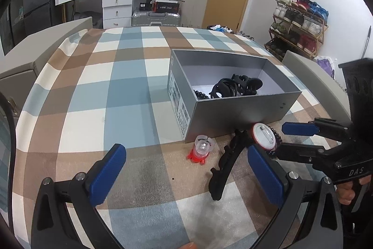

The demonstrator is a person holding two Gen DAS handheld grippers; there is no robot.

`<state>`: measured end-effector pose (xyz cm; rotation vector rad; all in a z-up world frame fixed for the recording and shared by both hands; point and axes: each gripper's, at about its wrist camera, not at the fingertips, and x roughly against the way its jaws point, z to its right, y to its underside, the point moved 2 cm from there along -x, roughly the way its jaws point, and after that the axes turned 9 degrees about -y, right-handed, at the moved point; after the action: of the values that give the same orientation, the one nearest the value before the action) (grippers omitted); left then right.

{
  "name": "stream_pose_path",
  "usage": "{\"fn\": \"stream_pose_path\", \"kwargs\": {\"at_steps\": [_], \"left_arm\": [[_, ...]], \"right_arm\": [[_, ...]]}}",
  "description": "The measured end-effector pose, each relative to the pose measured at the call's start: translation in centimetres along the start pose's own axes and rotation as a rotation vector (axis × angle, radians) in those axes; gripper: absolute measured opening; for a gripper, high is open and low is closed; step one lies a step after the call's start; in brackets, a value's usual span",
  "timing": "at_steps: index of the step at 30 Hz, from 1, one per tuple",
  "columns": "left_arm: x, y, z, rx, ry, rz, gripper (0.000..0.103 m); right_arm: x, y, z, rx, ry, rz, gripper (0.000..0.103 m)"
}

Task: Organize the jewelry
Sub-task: 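Withdraw the left gripper and grasp the red round badge with the right gripper, then grasp and lift the long black claw clip with the left gripper while the right holds the badge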

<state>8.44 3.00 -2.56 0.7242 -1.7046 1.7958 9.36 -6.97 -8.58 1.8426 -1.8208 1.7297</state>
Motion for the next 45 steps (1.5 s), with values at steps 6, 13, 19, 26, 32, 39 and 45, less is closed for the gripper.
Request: {"fn": "stream_pose_path", "kwargs": {"at_steps": [6,13,19,26,32,39,45], "left_arm": [[-0.3,0.5,-0.3,-0.009,0.013,-0.041,0.102],[-0.5,0.8,-1.1,0.023,0.021,-0.068,0.102],[-0.6,0.8,-1.0,0.021,0.026,-0.074,0.102],[-0.7,0.8,-1.1,0.027,0.027,-0.080,0.102],[-0.7,0.8,-1.0,0.019,0.024,-0.083,0.102],[-0.7,0.8,-1.0,0.018,0.023,-0.084,0.102],[-0.7,0.9,-0.9,0.012,0.021,-0.083,0.102]], "right_arm": [[-0.6,-0.6,-0.7,0.043,0.007,-0.015,0.061],[-1.6,-1.0,-1.0,0.061,0.011,-0.046,0.061],[-2.6,-0.8,-1.3,0.075,0.015,-0.078,0.060],[-2.5,-0.8,-0.8,0.049,0.000,-0.063,0.055],[-2.3,-0.8,-0.4,0.022,-0.016,-0.047,0.051],[-2.1,-0.8,0.2,-0.004,-0.018,-0.032,0.035],[-1.6,-0.8,0.2,-0.005,-0.018,-0.018,0.007]]}}
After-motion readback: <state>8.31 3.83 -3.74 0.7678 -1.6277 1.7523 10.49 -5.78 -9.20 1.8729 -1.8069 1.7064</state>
